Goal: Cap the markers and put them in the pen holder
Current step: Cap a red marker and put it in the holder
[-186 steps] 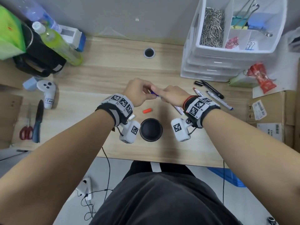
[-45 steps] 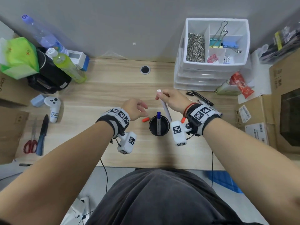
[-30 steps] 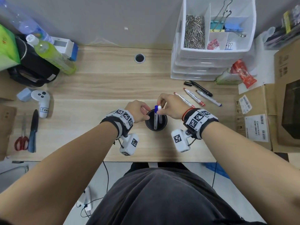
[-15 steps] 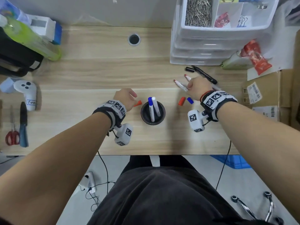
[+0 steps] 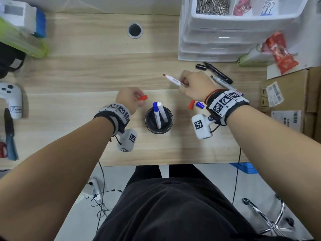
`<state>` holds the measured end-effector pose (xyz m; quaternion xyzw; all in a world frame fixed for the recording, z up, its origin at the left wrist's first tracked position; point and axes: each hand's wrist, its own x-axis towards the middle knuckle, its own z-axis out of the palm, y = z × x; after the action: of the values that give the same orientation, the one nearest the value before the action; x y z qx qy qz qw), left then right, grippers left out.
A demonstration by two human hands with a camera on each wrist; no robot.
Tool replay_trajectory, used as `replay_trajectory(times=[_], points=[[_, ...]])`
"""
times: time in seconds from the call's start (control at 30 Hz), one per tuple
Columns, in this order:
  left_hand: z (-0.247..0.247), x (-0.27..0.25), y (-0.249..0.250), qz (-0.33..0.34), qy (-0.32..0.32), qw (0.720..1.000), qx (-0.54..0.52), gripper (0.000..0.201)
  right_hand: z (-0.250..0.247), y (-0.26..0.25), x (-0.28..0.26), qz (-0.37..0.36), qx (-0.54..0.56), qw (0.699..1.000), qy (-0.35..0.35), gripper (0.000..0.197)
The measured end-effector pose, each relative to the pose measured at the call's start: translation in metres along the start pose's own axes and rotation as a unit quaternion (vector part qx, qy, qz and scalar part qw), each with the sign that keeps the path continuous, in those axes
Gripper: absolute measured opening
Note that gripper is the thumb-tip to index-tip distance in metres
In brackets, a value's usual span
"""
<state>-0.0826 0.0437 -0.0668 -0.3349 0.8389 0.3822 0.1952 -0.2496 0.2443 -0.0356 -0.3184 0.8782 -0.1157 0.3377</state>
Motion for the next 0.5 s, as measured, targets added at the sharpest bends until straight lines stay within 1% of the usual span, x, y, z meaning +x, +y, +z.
replay_trajectory(times=[0.1, 0.2, 0.3, 0.43, 0.5], points=[[-0.020, 0.000, 0.014, 0.021, 0.021, 0.997, -0.073, 0.021, -0.008, -0.022, 0.000, -0.033, 0.031, 0.999, -0.010, 0.027], [-0.034, -0.001, 0.024, 0.041, 0.030, 0.994, -0.098, 0.022, -0.014, -0.034, 0.002, -0.042, 0.051, 0.998, 0.000, 0.022], [-0.043, -0.004, 0.031, 0.057, 0.032, 0.992, -0.106, 0.021, -0.019, -0.042, -0.001, -0.050, 0.056, 0.997, 0.013, 0.022], [-0.046, -0.006, 0.038, 0.064, 0.027, 0.994, -0.085, 0.021, -0.023, -0.046, 0.000, -0.058, 0.059, 0.996, 0.018, 0.021], [-0.056, -0.020, 0.042, 0.081, 0.041, 0.993, -0.077, 0.022, -0.029, -0.055, -0.010, -0.079, 0.047, 0.995, 0.036, 0.025]])
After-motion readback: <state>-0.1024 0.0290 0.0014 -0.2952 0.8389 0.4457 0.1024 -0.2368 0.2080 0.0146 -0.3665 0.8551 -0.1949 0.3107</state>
